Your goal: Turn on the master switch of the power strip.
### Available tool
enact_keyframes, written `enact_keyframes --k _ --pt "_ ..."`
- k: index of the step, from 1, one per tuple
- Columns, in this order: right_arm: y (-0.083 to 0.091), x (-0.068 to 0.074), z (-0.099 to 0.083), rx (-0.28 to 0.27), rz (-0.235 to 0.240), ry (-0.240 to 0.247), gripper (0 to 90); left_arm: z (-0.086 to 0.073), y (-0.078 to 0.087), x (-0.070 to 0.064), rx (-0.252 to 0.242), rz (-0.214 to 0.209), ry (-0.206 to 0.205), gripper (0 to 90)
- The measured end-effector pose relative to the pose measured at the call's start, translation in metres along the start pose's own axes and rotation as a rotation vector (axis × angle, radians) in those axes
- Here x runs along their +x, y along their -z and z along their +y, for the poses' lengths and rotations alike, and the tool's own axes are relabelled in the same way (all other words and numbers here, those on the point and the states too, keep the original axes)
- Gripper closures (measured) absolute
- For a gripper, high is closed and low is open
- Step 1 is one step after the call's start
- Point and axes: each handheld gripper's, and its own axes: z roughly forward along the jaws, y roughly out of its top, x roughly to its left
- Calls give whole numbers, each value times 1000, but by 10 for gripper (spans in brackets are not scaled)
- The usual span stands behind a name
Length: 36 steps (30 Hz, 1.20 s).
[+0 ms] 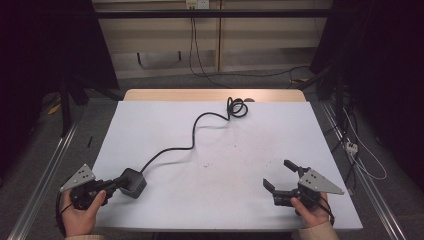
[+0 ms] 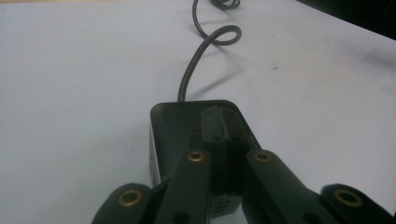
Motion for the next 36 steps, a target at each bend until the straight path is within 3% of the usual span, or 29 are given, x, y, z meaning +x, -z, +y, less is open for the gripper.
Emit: enact_keyframes --k 5,10,18,26,36 --pt "-1 1 0 4 4 2 36 2 -1 -2 1 -3 -7 900" --pt "-1 0 0 4 4 0 36 6 2 -4 -35 3 6 886" --pt "-1 1 0 4 2 -1 36 11 3 -5 -51 10 26 688" --pt "1 0 0 4 0 -1 36 15 -2 -8 -63 0 48 343" --pt "3 -1 -1 4 0 4 36 17 -9 -10 -79 3 63 170"
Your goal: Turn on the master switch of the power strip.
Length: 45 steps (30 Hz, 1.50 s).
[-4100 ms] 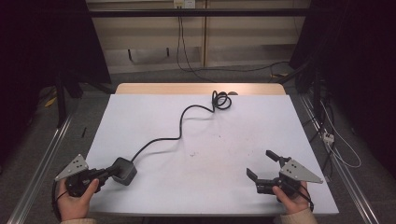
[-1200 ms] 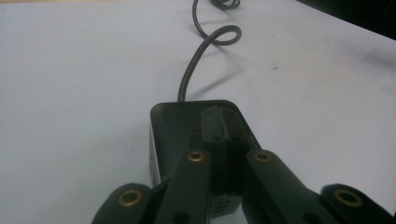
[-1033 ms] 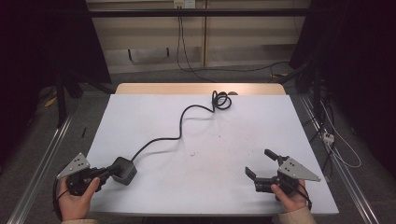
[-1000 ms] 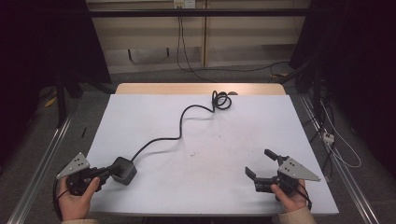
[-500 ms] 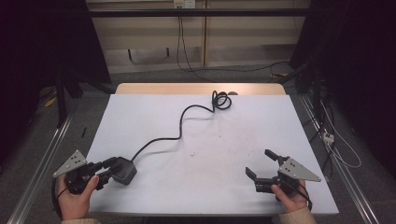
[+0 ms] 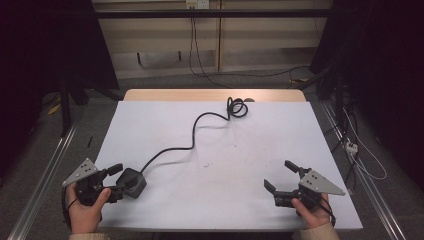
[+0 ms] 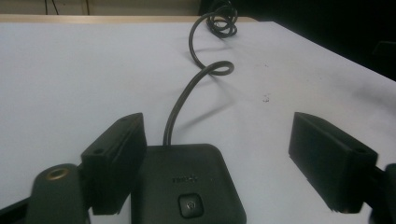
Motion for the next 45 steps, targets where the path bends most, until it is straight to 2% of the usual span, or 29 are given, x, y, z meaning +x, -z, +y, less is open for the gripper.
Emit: enact_keyframes --k 10,16,21,37,45 --pt "2 0 0 -1 -7 1 36 2 -6 -4 -26 -25 -5 130" --pt "2 0 0 1 -7 1 36 3 -8 -5 -54 -43 6 129" --pt "3 -1 0 -1 -7 1 36 3 -10 -6 -63 -35 2 117" --pt "4 -1 0 0 -8 -3 36 4 -22 -11 -76 -56 -2 95" --pt "5 -1 -1 0 -9 -1 36 5 -28 -15 -69 -60 -23 78"
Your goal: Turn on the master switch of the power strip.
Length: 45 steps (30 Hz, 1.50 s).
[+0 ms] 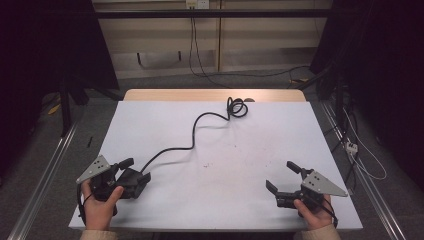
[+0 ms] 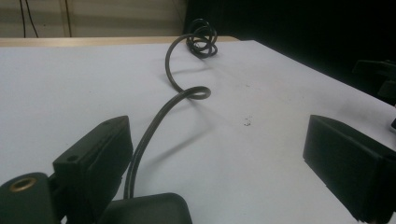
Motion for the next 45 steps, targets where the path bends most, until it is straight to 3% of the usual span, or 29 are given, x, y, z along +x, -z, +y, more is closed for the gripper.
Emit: enact_keyframes --k 17,45 --pt "3 0 -1 1 -8 -8 36 -1 -15 -7 -4 -10 -21 62" --pt "5 -1 -2 7 -6 -6 37 -8 -26 -11 8 -32 -28 62"
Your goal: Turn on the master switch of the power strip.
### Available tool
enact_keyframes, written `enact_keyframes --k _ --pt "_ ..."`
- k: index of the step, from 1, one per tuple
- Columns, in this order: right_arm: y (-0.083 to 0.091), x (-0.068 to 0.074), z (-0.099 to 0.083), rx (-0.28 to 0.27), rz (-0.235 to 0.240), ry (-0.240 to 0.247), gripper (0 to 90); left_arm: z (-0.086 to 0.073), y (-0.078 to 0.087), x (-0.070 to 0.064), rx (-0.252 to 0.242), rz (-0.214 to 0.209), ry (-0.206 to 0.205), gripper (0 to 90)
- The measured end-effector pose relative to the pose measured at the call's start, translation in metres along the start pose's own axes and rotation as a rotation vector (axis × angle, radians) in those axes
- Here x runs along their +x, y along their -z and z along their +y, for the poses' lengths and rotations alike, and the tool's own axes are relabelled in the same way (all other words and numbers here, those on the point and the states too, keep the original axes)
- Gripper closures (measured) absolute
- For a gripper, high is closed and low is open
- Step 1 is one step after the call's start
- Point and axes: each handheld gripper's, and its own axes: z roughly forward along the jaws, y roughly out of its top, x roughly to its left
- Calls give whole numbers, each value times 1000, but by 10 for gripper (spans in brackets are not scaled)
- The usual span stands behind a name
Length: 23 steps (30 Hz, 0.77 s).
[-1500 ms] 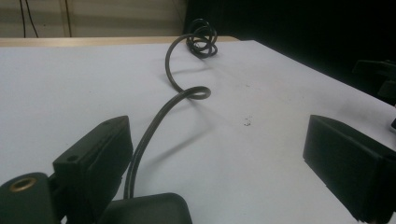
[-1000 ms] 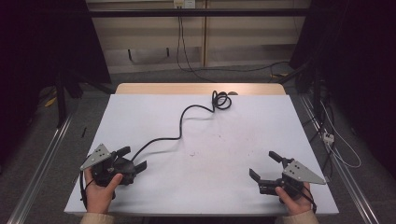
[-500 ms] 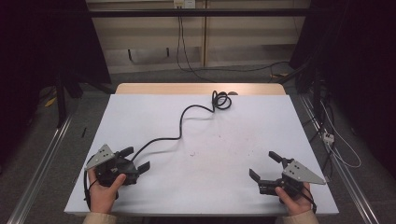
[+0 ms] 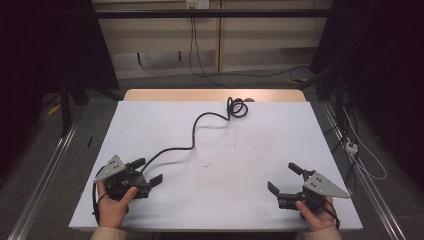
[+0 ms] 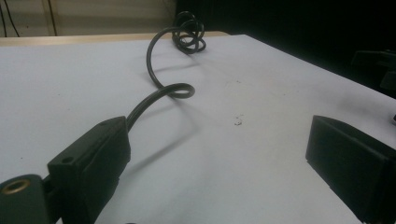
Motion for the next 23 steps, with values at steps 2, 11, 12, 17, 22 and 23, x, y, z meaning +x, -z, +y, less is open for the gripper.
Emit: enact_keyframes --k 2,11,12,17,22,23 --pt "0 0 0 -1 1 1 37 -1 0 0 -3 -2 4 61" --pt "0 1 0 1 1 4 37 -2 0 0 -9 3 -3 61" --pt "0 1 0 1 1 4 37 -2 0 0 -11 4 -1 60" --pt "0 1 0 3 2 4 37 -2 1 0 -11 7 -6 60" --pt "-1 1 0 5 4 6 37 -1 1 0 -20 11 -9 60" --pt "-1 1 0 7 4 7 37 -1 1 0 -22 14 -9 60"
